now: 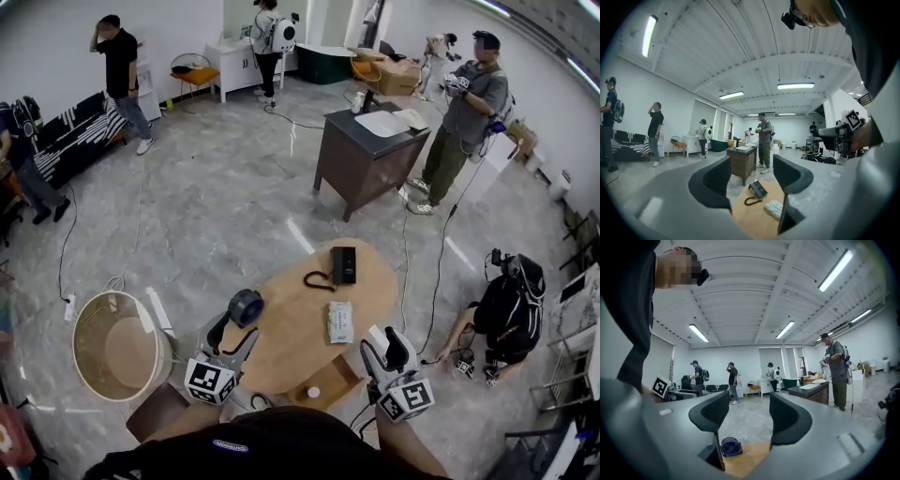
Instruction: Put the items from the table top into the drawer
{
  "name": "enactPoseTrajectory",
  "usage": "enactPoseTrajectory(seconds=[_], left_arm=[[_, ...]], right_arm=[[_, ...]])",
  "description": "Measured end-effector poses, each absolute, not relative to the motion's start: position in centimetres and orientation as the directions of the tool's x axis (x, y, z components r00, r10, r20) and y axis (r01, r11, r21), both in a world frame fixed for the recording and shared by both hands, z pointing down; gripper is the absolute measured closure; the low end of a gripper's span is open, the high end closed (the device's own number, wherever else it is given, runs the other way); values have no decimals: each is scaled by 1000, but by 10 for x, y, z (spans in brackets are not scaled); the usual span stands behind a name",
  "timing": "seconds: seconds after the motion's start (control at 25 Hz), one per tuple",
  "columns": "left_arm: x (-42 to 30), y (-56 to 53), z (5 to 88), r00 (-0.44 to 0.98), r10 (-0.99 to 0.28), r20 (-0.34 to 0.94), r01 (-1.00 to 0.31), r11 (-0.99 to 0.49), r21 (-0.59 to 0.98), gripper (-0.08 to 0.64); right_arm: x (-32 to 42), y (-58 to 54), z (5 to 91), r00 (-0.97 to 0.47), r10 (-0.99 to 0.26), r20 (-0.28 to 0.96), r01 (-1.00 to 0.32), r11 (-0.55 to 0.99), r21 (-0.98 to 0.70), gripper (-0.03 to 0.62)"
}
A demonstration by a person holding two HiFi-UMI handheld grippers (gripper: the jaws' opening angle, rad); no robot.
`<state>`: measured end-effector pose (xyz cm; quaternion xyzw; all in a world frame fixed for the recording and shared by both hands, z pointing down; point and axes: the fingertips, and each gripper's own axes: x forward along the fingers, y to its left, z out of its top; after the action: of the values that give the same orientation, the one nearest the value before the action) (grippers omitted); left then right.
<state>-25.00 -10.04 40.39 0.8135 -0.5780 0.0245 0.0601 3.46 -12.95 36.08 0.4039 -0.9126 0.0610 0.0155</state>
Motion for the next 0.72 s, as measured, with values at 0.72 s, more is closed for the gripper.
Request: enactPoseTrajectory(seconds=[0.72], left_arm=[[-176,-78,419,245,-959,145,-969,-243,35,265]], right_arm=[[97,-204,489,-709,-673,211,-705,683,-192,313]])
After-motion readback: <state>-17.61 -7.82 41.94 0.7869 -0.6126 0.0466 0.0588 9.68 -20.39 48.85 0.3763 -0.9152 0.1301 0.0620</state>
